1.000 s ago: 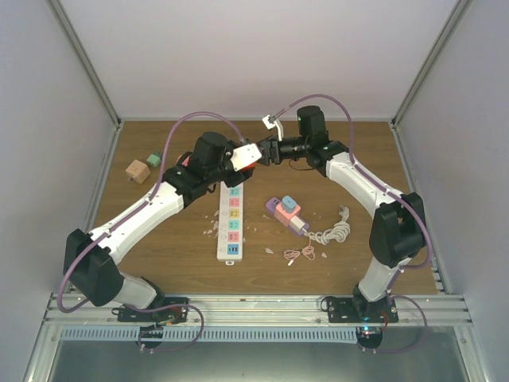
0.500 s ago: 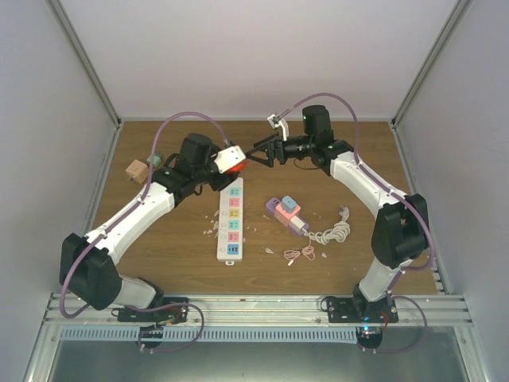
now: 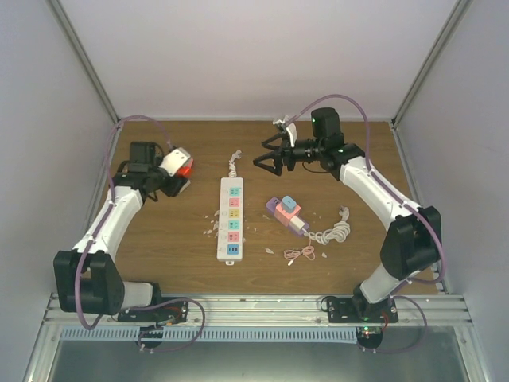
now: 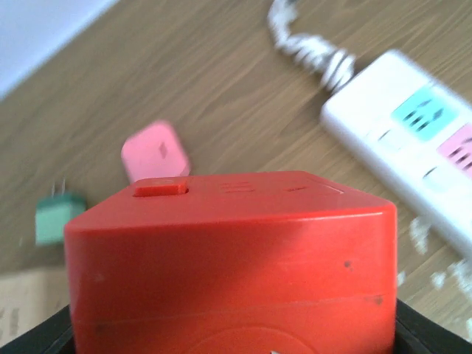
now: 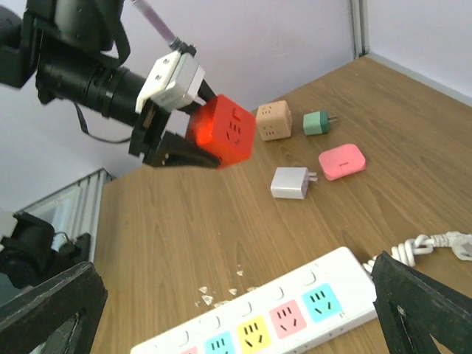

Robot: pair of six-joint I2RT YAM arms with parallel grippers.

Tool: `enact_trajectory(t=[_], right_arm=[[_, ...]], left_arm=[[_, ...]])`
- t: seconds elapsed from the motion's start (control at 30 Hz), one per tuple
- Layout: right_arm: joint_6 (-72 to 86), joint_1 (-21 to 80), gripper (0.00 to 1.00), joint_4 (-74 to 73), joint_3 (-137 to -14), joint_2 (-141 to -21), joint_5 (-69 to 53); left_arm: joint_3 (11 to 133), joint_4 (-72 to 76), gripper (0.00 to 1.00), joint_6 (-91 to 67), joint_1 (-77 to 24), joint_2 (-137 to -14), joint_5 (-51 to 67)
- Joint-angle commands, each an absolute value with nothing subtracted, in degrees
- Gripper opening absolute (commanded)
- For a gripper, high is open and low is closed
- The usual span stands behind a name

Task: Pull the plug off the socket

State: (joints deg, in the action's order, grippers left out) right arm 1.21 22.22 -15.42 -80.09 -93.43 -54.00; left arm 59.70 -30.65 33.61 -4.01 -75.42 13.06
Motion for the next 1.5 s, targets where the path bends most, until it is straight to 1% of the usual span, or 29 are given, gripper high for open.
enact_trajectory(t=[0.0, 0.2, 0.43, 0.7, 0.9, 1.0, 1.1, 1.27, 1.33, 1.37, 1.4, 1.43, 1.47], right_arm=[[-5.87, 21.78, 1.00, -16.97, -78.37, -91.14, -51.98], [-9.35, 21.73, 1.00, -18.44, -77.17, -90.81, -52.28], [-13.21, 21.71, 1.00, -21.00, -75.97, -90.29, -50.66], [-16.79, 21.73, 1.00, -22.51, -74.00, -89.36, -48.11], [-21.27, 21.81, 0.99, -26.67, -76.07, -91.70, -45.26], [-24.13, 21.80, 0.96, -29.27, -78.65, -94.83, -43.47], [-25.87, 21.85, 0.94, -30.52, -81.38, -97.66, -41.93], [-26.94, 21.97, 0.90, -32.20, -88.04, -104.22, -40.39], [-26.33, 22.19, 0.87, -31.85, -91.16, -107.20, -39.72], [-25.84, 22.37, 0.85, -31.47, -92.62, -108.62, -39.36], [-25.36, 22.67, 0.83, -31.20, -94.01, -110.07, -39.08], [-24.93, 22.95, 0.82, -30.86, -95.42, -111.42, -38.82], [-24.57, 23.28, 0.80, -30.70, -96.96, -113.06, -38.35]], left_arm=[[57.92, -32.33, 0.36, 36.87, 4.53, -74.78, 15.21], [58.23, -35.27, 0.36, 40.04, 15.13, -78.71, 15.01], [58.02, -36.61, 0.36, 43.26, 23.05, -85.27, 13.67], [58.34, -34.31, 0.39, 42.98, 25.40, -92.79, 12.93], [58.68, -33.21, 0.42, 42.82, 26.15, -96.81, 12.31], [58.96, -33.29, 0.48, 42.88, 26.67, -98.13, 12.67], [59.23, -33.72, 0.55, 43.21, 27.13, -99.19, 13.06], [59.59, -34.68, 0.71, 43.66, 27.77, -99.98, 14.16], [59.61, -34.79, 0.77, 43.76, 27.87, -99.84, 14.50], [59.63, -34.88, 0.82, 43.77, 27.86, -99.71, 14.73], [59.67, -35.01, 0.91, 43.85, 27.86, -99.53, 15.01], [59.68, -35.17, 0.96, 43.90, 27.86, -99.32, 15.27], [59.67, -35.41, 0.99, 43.95, 27.86, -99.04, 15.70]])
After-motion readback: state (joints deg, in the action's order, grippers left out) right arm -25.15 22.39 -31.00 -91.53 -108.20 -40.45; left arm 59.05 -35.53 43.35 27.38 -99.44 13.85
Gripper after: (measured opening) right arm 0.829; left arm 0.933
